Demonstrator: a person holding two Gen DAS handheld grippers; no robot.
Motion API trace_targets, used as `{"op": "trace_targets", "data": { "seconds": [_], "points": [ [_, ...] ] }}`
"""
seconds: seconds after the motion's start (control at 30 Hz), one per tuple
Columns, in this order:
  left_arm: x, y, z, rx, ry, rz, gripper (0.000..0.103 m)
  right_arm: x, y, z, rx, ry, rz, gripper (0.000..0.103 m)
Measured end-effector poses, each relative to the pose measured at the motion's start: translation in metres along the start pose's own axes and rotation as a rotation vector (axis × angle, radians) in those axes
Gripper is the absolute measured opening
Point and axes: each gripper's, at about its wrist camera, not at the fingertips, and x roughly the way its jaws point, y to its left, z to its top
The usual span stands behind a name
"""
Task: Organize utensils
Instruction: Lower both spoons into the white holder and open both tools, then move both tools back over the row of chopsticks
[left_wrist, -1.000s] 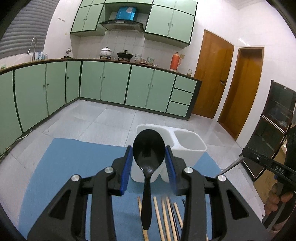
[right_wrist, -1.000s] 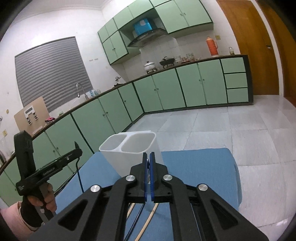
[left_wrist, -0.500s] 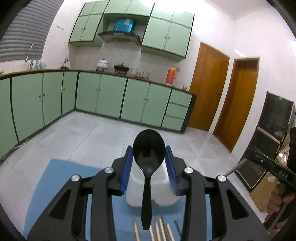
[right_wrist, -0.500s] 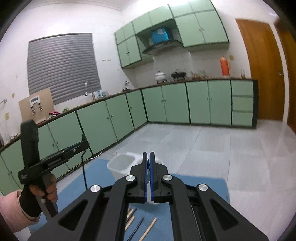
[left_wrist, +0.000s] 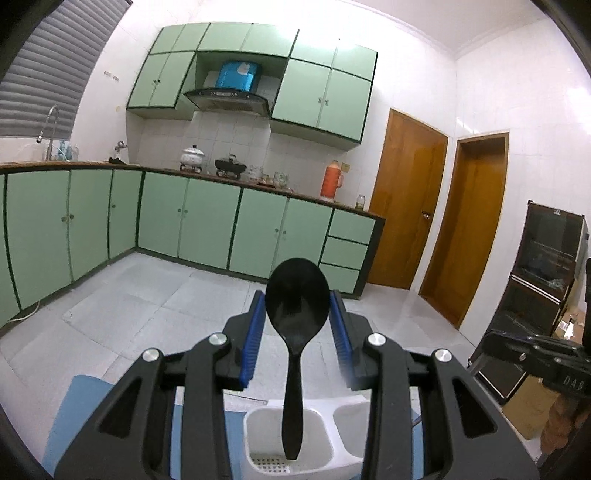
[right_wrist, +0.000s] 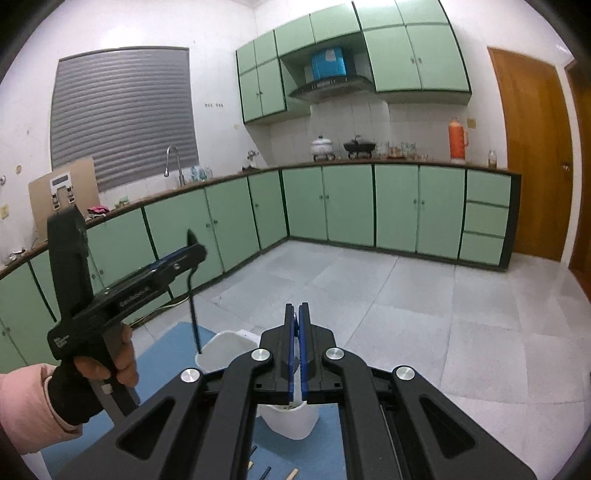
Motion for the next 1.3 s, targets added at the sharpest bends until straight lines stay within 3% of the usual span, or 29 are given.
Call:
{"op": "trace_targets", "data": {
  "seconds": [0.23, 0.33, 0.43, 0.63, 0.87, 1.03, 1.3],
  "points": [
    [0.022, 0.003, -0.031, 0.017, 0.089, 0.023, 0.035, 0.044, 0.004, -0.013, -0.009, 0.095, 0.009, 0.002],
    [0.021, 0.007, -0.040, 0.013, 0.120, 0.031, 0.051, 0.057, 0.006, -0.022, 0.008, 0.139, 0.044, 0.003],
    [0.013, 0.010, -0.043, 0.031, 0.137, 0.036, 0.054, 0.059, 0.006, -0.033, 0.039, 0.151, 0.053, 0.018],
    [-0.022, 0.014, -0.052, 0.043, 0.156, 0.078, 0.058, 0.035, 0.002, -0.053, 0.110, 0.115, 0.028, 0.031],
    [-0.064, 0.008, -0.068, 0.062, 0.165, 0.097, 0.060, 0.005, 0.007, -0.074, 0.154, 0.088, -0.022, 0.034],
    [-0.090, 0.001, -0.082, 0.076, 0.187, 0.089, 0.069, -0.014, 0.016, -0.094, 0.159, 0.099, -0.062, 0.042],
    [-0.134, 0.008, -0.126, 0.076, 0.320, 0.098, 0.078, -0.047, 0.029, -0.159, 0.254, 0.172, -0.151, 0.067]
  ]
}}
